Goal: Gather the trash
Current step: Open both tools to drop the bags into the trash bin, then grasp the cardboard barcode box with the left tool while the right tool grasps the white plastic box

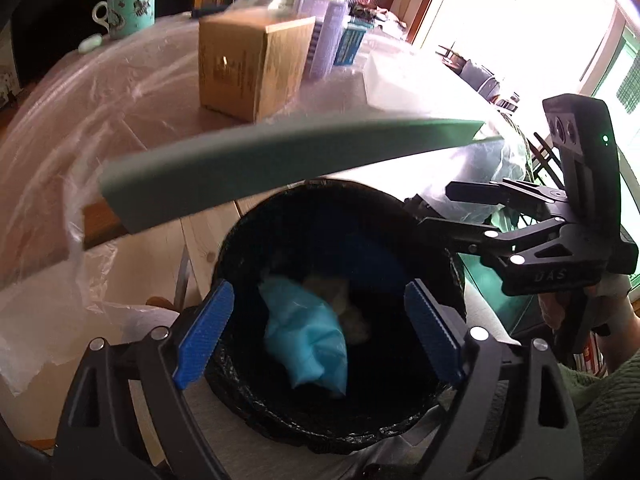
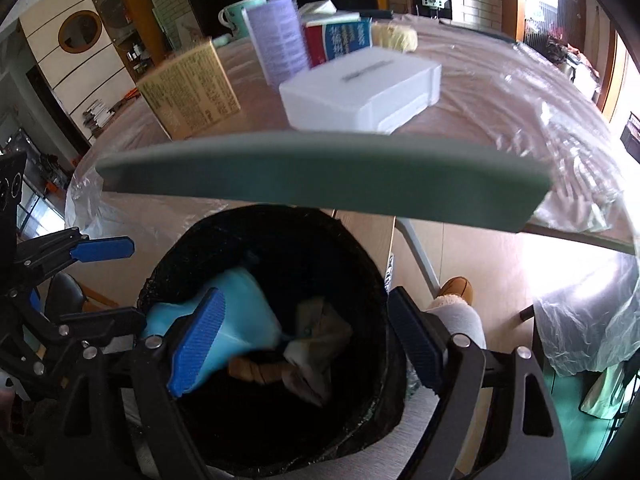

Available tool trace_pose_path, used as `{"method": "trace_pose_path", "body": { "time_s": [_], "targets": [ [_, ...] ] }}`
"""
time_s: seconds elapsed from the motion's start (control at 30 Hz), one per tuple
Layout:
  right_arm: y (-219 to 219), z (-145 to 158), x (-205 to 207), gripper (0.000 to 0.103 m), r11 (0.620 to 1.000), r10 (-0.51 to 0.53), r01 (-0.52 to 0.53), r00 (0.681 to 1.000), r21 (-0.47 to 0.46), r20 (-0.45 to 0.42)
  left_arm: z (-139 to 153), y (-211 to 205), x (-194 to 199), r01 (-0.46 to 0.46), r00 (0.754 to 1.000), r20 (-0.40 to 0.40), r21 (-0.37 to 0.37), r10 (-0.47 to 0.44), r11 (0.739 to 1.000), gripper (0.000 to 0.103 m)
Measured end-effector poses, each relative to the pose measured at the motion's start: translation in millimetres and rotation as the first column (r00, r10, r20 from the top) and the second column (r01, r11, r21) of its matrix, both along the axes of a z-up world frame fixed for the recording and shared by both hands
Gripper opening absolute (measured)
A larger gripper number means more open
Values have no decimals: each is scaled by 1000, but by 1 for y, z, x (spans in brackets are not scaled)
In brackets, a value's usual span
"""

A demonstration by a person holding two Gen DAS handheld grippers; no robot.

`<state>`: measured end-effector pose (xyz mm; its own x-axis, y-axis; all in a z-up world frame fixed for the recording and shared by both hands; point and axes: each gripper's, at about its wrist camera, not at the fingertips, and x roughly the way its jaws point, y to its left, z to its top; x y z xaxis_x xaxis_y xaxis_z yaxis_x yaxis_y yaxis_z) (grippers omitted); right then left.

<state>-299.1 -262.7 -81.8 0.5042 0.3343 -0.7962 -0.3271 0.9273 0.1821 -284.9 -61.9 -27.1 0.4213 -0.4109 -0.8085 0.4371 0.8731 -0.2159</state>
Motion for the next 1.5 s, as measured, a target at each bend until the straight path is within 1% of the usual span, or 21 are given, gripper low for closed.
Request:
{"method": "trace_pose_path", "body": {
  "time_s": [0.07,0.13,0.17,0.2,0.23,0.27,0.3,0.33,0.37,0.4,0.47,0.53,0.6,0.67,0.77,0.93,1.1,1.23,1.3,1.43,1.5],
  "targets": [
    [-5,16,-5,82,1000,-10,10,999,3,45,16,5,-3,-13,999,43,-10,13,1000,89],
    [-10,40,-11,83,1000,-27,26,991,12,128,38,13,-6,-32,994,101,-44,36,999,89],
    [-13,52,-14,88,999,-37,35,983,15,177,49,18,-7,-43,989,137,-64,52,997,89],
    [-17,65,-18,94,999,-52,49,970,19,238,61,23,-8,-60,981,180,-84,74,995,97],
    [-20,83,-25,98,996,-84,80,937,24,340,78,29,-11,-86,962,248,-115,113,990,101],
    [-24,96,-29,99,994,-111,108,902,31,417,91,36,-15,-103,937,317,-158,149,982,102],
    [-26,110,-34,99,989,-145,140,848,48,509,100,42,-20,-107,904,387,-209,182,972,102],
    [-27,118,-35,99,983,-179,176,800,60,573,106,43,-18,-123,885,413,-235,213,964,102],
    [-27,122,-31,99,977,-197,205,781,55,593,108,44,-14,-144,880,413,-237,234,961,102],
    [-26,124,-22,99,974,-203,222,792,37,576,108,43,-3,-148,896,381,-224,226,963,102],
    [-21,121,-3,99,977,-195,210,845,26,499,104,41,12,-124,925,327,-222,194,967,102],
    [-19,112,19,99,979,-202,198,900,50,386,99,41,23,-119,929,322,-204,182,972,102],
    [-20,99,37,99,975,-220,206,936,79,274,97,37,32,-141,927,329,-138,180,980,102],
    [-19,86,52,99,969,-237,218,953,117,190,93,35,37,-148,925,341,-84,168,985,102],
    [-7,65,56,99,967,-248,238,962,97,116,87,30,49,-125,936,326,-45,133,991,102],
    [6,48,70,98,968,-250,248,966,43,67,77,14,61,-63,950,306,12,56,998,102],
    [1,38,83,91,960,-271,270,963,72,4,67,6,75,-28,956,293,44,14,999,102],
    [6,38,89,86,962,-272,271,962,37,19,61,4,87,-6,962,272,44,-7,999,101],
    [8,38,90,79,966,-260,259,965,15,32,59,3,90,0,965,263,41,-11,999,96],
    [13,40,94,71,972,-229,231,971,-33,70,53,0,98,6,969,246,51,-18,999,87],
    [15,42,98,64,972,-212,221,972,-85,101,51,-2,101,9,971,238,51,-21,999,80]
  ]
}}
